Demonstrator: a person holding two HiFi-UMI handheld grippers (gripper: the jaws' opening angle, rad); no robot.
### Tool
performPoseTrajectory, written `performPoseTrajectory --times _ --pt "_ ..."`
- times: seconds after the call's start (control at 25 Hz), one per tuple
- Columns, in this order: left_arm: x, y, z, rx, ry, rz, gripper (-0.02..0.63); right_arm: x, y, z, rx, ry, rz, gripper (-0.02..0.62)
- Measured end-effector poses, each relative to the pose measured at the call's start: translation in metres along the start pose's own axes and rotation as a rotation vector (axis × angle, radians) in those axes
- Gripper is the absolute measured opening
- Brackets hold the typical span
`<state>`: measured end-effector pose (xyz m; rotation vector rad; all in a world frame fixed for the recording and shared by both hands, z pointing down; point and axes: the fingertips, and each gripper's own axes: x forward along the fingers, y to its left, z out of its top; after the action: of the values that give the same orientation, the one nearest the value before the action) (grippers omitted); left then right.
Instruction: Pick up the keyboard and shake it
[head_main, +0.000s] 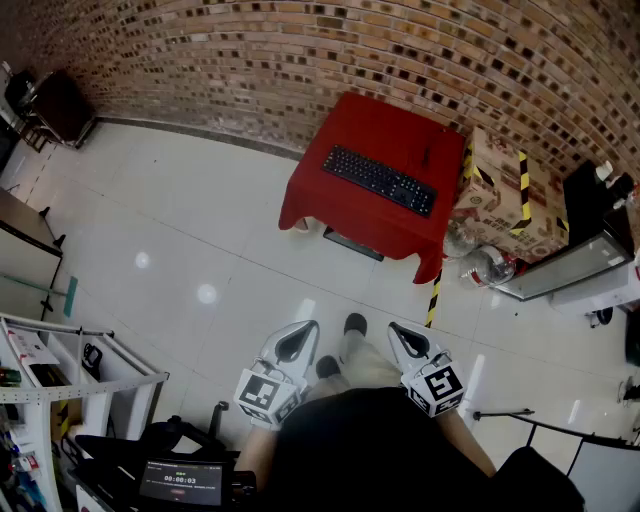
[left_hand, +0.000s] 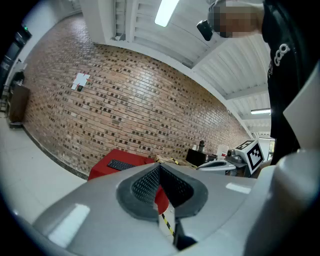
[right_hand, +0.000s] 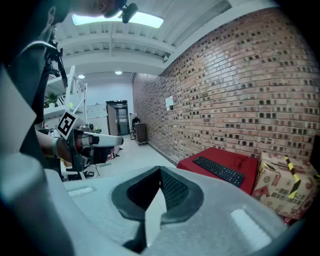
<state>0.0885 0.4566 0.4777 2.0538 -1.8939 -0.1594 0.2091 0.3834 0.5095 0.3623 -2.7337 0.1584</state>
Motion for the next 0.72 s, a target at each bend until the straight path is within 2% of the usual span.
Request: performPoseTrajectory --times 0.32,0.72 --pt "0.03 0.04 0.003 0.013 -0.001 0.044 0.015 0.047 -0.027 0.002 0.016 0.009 0.03 -0.008" --pt "0.085 0.093 0.032 0.04 0.021 0.094 0.015 0.125 -0.069 0.043 0.014 -0.024 0.105 -0.008"
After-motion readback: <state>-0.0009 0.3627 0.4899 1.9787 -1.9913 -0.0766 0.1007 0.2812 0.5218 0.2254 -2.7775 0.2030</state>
